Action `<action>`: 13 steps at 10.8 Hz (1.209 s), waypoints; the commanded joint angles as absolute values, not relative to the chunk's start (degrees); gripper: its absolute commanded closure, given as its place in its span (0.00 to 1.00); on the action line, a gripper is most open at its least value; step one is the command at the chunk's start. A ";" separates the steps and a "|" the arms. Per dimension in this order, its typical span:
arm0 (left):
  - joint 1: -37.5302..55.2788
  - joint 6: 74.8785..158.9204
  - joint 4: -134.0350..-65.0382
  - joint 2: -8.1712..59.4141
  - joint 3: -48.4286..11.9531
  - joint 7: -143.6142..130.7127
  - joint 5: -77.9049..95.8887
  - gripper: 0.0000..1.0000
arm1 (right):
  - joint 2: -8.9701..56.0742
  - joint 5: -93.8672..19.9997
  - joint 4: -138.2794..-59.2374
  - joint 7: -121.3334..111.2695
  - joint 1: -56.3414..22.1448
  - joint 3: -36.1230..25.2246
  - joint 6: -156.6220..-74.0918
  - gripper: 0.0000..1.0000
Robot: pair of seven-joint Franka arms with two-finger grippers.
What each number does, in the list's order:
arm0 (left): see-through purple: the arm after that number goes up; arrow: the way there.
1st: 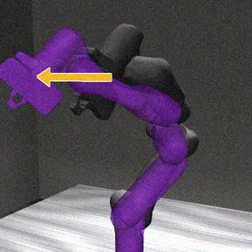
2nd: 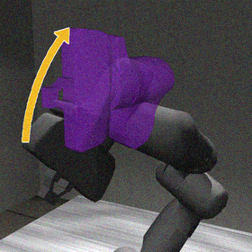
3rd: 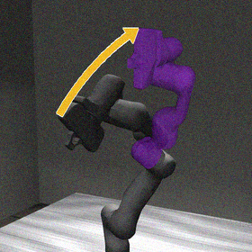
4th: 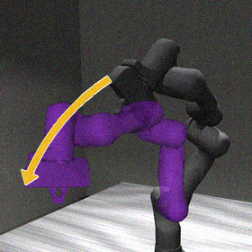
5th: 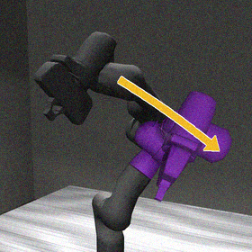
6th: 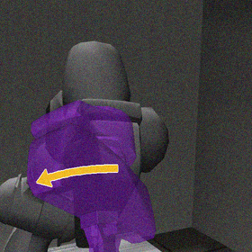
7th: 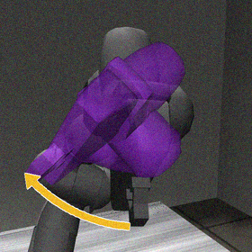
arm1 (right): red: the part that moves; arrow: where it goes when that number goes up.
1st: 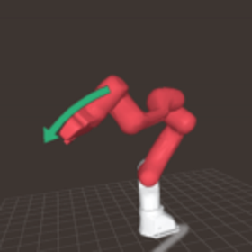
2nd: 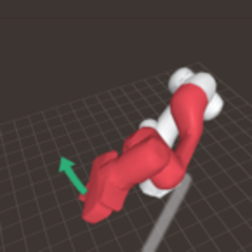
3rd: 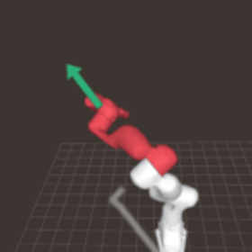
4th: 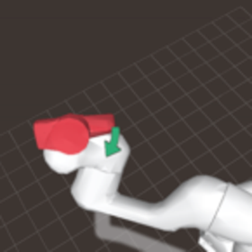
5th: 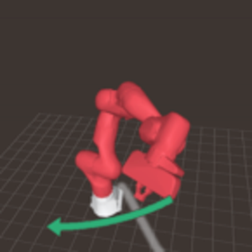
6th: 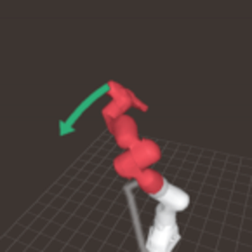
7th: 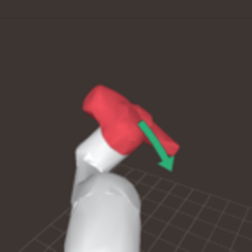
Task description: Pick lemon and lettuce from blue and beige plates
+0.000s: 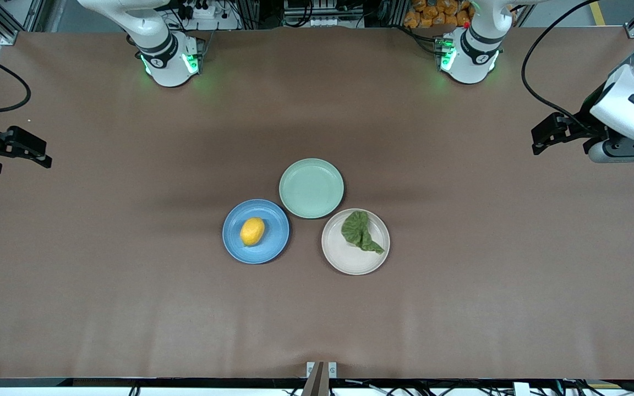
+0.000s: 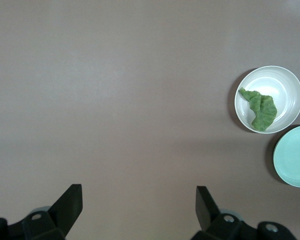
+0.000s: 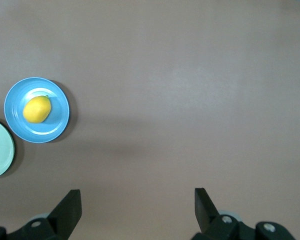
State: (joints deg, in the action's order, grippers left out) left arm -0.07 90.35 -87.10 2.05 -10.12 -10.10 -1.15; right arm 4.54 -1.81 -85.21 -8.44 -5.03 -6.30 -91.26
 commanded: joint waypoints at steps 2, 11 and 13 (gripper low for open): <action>-0.35 89.65 -87.01 1.76 -10.28 -8.53 -0.62 0.00 | 4.83 -0.70 -84.55 -7.47 -6.06 -6.06 -92.10 0.00; 14.21 106.84 -87.01 19.40 -11.43 -26.94 -0.79 0.00 | 15.53 -5.70 -85.17 -7.29 -11.06 -6.06 -95.08 0.00; 18.00 116.06 -87.01 25.02 -11.34 -33.89 -1.05 0.00 | 20.45 -7.20 -85.17 -7.29 -13.96 -6.06 -98.77 0.00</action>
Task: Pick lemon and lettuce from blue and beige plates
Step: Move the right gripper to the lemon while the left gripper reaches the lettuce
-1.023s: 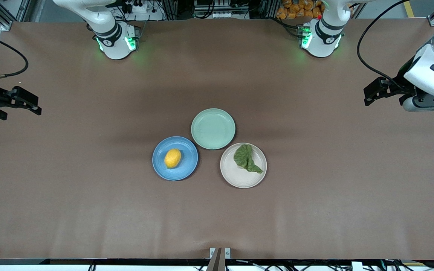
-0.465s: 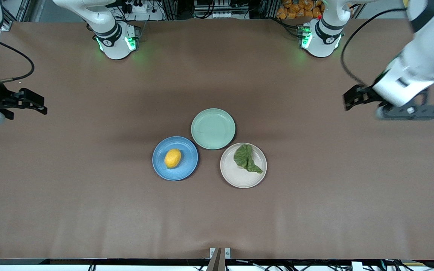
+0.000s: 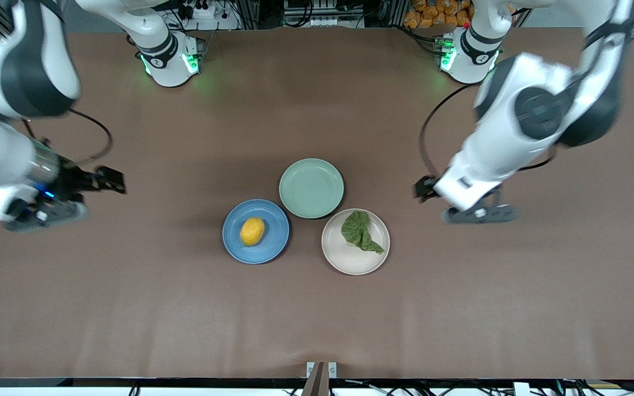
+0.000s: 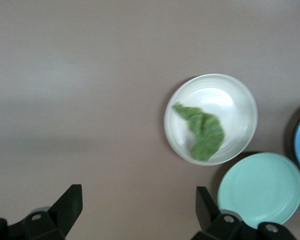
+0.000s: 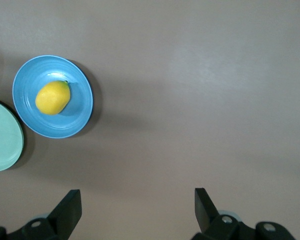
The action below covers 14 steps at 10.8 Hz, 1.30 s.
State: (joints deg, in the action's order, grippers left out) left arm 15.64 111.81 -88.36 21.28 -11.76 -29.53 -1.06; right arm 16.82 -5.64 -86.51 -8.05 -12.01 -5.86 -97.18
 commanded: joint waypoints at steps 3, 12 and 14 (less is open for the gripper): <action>22.31 123.82 -86.92 32.32 -11.25 -35.95 -5.52 0.00 | 26.35 -8.79 -85.25 -1.02 -19.49 -6.06 -104.83 0.00; 28.29 134.21 -86.57 43.67 -8.54 -35.95 -10.46 0.01 | 40.42 -10.46 -85.08 30.82 -26.10 -6.06 -123.21 0.00; 29.70 134.38 -86.57 44.64 -7.30 -36.12 -10.55 0.11 | 41.04 -9.85 -84.99 34.09 -27.85 -6.06 -123.31 0.00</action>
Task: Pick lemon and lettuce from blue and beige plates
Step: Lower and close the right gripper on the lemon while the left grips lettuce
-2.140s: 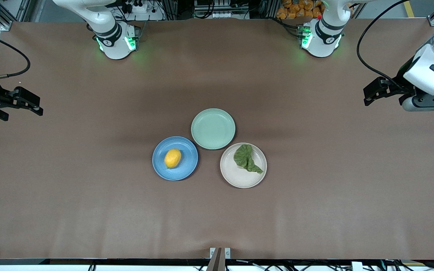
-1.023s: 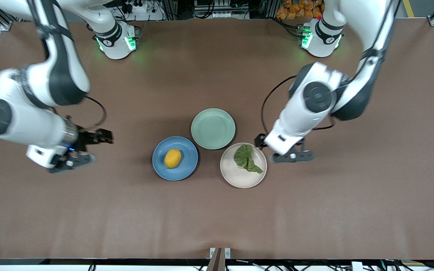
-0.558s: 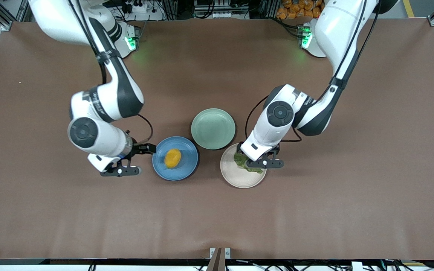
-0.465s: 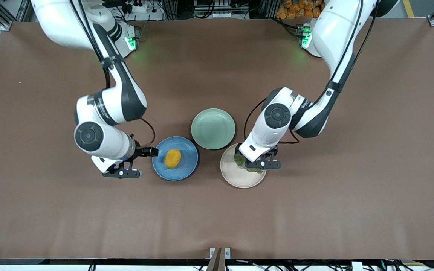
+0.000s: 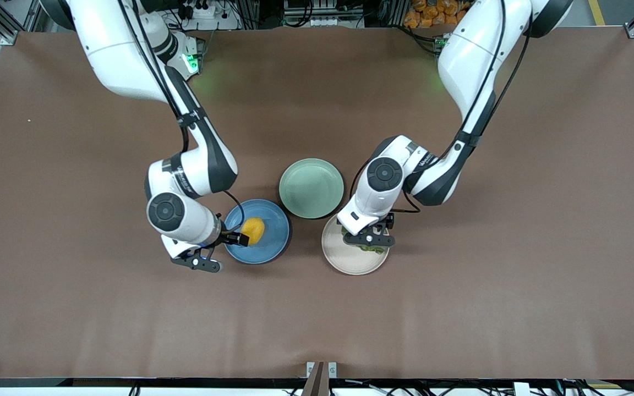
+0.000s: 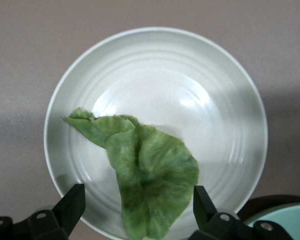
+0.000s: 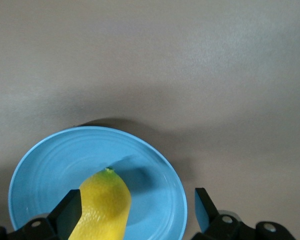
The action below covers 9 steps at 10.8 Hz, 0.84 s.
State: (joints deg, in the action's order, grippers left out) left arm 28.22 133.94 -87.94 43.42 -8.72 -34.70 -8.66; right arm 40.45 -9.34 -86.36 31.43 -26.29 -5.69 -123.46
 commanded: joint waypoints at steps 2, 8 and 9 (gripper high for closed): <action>30.15 135.53 -86.57 45.61 -7.21 -37.26 -10.63 0.16 | 41.48 -9.67 -84.99 35.50 -29.18 -6.15 -123.92 0.00; 30.67 135.53 -86.57 45.70 -6.33 -37.53 -10.63 0.94 | 42.89 -10.10 -85.16 39.55 -31.38 -6.15 -126.20 0.00; 30.67 135.53 -86.57 45.53 -6.33 -37.53 -10.63 1.00 | 43.33 -10.19 -85.25 39.55 -31.38 -6.07 -126.38 0.00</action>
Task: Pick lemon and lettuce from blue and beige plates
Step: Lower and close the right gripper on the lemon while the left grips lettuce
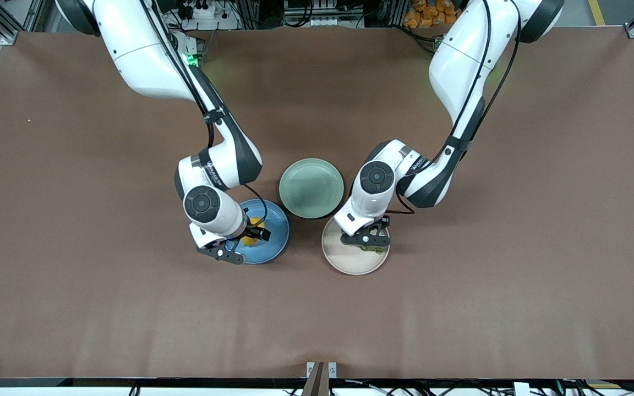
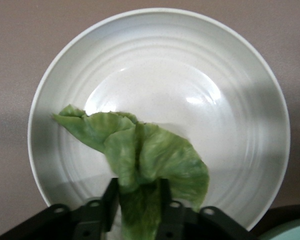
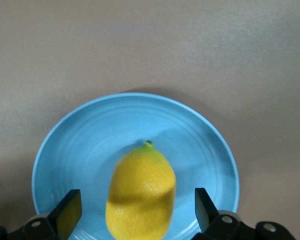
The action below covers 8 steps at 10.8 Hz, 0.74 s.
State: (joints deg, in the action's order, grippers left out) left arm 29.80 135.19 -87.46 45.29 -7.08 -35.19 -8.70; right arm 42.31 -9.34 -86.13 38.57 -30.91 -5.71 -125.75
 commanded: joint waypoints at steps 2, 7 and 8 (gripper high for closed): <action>30.67 135.53 -86.57 45.27 -6.33 -39.71 -10.63 1.00 | 44.12 -10.20 -85.25 39.55 -31.55 -6.15 -126.56 0.00; 27.01 127.64 -86.66 35.10 -6.33 -40.43 -10.29 1.00 | 44.91 -9.67 -85.60 39.55 -32.52 -6.15 -128.65 1.00; 25.94 125.53 -86.66 32.72 -6.68 -40.52 -9.85 1.00 | 44.91 -9.75 -85.69 39.55 -32.52 -6.15 -128.93 1.00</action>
State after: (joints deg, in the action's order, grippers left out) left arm 28.07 129.18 -84.62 38.55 -6.28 -39.05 -8.75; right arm 44.38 -9.35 -86.16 38.76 -31.99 -5.73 -127.92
